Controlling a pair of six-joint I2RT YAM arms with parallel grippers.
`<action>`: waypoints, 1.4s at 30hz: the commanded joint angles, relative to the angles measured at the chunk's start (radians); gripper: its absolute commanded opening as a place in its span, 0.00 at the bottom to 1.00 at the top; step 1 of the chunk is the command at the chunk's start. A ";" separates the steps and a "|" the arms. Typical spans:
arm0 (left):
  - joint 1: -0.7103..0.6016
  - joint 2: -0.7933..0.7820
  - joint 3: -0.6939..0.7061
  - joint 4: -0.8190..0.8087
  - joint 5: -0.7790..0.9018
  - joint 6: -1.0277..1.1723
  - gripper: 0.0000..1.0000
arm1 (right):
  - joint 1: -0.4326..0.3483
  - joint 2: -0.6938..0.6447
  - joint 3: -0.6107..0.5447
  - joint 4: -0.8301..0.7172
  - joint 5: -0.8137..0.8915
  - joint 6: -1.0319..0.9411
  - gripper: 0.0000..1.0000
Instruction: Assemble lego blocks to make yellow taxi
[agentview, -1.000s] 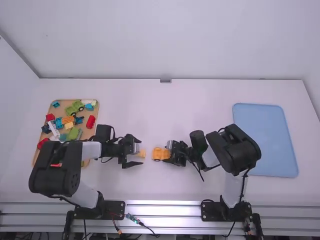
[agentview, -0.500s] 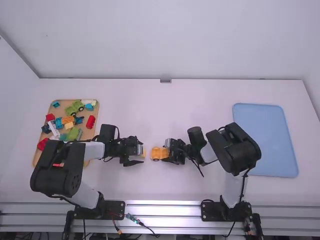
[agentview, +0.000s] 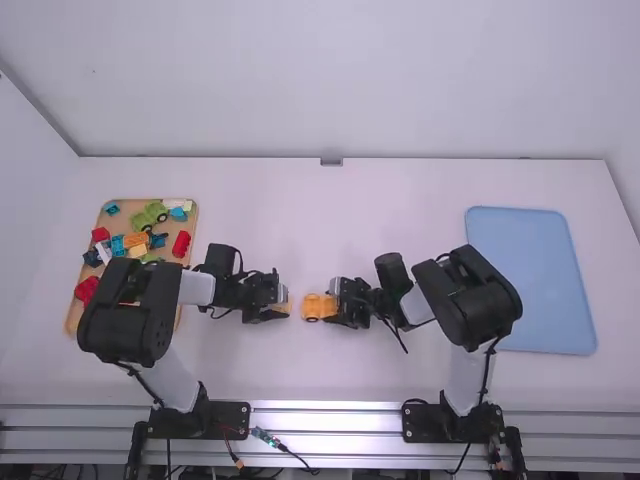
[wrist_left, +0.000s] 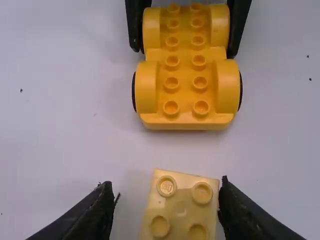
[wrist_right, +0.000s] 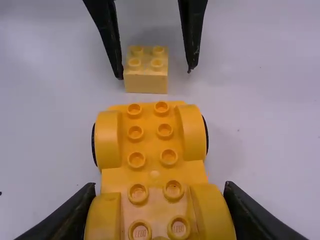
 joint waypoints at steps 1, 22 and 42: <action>-0.002 0.009 0.005 -0.008 0.026 0.000 0.54 | -0.003 0.011 0.005 -0.009 0.006 0.000 0.51; -0.002 -0.031 0.032 -0.018 0.122 -0.085 0.02 | -0.002 0.011 0.006 -0.008 0.006 0.002 0.51; -0.176 -0.068 0.044 0.084 0.077 -0.246 0.02 | -0.002 0.011 0.040 -0.063 0.005 0.000 0.51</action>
